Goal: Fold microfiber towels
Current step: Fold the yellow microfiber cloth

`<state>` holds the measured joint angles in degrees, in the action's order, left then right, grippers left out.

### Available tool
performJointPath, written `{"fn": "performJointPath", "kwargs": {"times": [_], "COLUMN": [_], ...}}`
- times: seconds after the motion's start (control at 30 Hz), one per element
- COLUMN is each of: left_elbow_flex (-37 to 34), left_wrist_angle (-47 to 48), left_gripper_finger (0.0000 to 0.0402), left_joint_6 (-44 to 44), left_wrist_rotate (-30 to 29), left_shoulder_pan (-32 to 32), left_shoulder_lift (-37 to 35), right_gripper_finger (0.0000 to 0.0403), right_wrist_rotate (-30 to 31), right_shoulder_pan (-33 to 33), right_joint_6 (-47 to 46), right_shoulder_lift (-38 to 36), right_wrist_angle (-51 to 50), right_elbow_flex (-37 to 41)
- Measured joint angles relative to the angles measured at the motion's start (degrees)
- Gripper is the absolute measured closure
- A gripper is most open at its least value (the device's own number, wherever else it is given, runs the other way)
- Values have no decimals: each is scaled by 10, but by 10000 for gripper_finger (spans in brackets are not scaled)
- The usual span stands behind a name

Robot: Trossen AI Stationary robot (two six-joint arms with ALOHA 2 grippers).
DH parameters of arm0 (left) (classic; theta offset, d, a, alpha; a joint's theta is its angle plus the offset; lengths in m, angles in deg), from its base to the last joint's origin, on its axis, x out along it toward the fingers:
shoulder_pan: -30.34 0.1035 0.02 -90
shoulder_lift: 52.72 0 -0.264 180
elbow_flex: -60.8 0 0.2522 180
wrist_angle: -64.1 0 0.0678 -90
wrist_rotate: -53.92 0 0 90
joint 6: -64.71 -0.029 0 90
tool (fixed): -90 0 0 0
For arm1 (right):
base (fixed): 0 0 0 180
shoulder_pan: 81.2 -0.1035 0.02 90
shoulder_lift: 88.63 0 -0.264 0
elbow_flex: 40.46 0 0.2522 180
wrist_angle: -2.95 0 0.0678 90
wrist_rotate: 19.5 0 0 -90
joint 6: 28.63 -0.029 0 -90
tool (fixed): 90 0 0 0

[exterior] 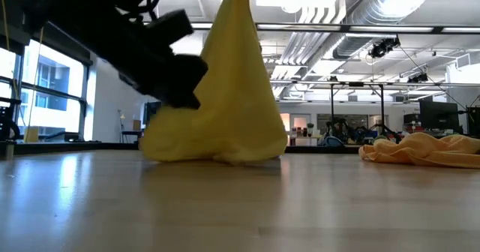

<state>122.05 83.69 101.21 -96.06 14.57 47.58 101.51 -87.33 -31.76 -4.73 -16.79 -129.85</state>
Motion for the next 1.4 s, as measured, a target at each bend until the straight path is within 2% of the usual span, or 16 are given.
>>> {"fn": "performJointPath", "kwargs": {"times": [0.27,0.43,0.53,0.7,0.87,1.0,1.23,1.4], "left_elbow_flex": [-2,-2,-1,-1,-1,0,-1,0], "left_wrist_angle": [95,96,96,93,98,103,124,122], "left_gripper_finger": [350,322,336,394,396,398,400,400], "left_joint_6": [102,100,99,87,69,48,-12,-63], "left_wrist_rotate": [132,129,127,129,176,214,269,288], "left_shoulder_pan": [-1,-5,-5,-9,-25,-35,-44,-44], "left_shoulder_lift": [2,7,7,1,-18,-64,-197,-286], "right_gripper_finger": [400,400,400,400,400,400,400,400], "right_wrist_rotate": [5,6,6,4,4,-21,-82,-104], "right_shoulder_pan": [0,0,0,0,0,0,-24,-65], "right_joint_6": [0,1,-8,-10,-12,-59,-161,-128], "right_shoulder_lift": [-4,-3,-3,-3,-2,-16,-77,-108], "right_wrist_angle": [18,20,11,-59,-169,-240,-354,-448], "right_elbow_flex": [-3,-3,-3,-3,-2,-2,-2,-2]}}
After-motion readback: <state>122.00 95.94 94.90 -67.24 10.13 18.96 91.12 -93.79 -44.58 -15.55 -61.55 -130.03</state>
